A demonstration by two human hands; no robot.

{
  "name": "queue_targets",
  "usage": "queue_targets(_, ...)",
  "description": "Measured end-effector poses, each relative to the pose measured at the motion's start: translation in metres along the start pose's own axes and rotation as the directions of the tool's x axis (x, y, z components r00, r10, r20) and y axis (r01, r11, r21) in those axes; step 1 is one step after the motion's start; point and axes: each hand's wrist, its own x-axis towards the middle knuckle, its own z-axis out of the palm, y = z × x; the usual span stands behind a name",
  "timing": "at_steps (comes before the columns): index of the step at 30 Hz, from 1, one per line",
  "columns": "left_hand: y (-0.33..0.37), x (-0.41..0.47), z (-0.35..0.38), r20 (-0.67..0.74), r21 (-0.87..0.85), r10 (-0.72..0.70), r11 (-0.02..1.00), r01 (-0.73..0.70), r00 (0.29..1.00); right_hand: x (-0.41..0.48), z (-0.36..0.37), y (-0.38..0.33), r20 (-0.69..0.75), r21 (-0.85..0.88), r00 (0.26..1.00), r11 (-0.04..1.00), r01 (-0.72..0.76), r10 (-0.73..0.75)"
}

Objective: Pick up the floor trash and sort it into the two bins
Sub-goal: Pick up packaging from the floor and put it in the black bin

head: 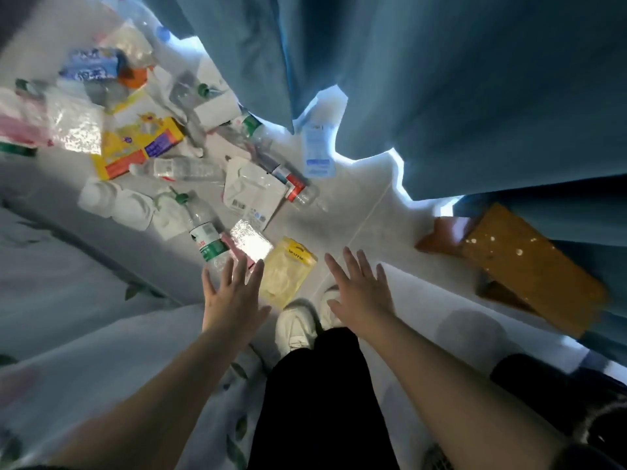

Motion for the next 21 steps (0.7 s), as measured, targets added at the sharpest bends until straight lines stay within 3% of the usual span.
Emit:
queue_targets(10,-0.026,0.112,0.11,0.002,0.164,0.006,0.986,-0.006,1.0,0.137,0.084,-0.012,0.084,-0.3,0.97,0.922,0.245,-0.23)
queue_targets(16,-0.049,0.183,0.135,-0.08,0.274,0.011,0.962,0.012,0.997,0.191,0.104,-0.019,0.08,-0.37,0.96,0.886,0.279,-0.269)
queue_targets(21,-0.058,0.213,0.135,-0.017,0.397,0.083,0.915,-0.07,0.996,0.226,0.102,-0.026,0.067,-0.444,0.933,0.827,0.344,-0.353)
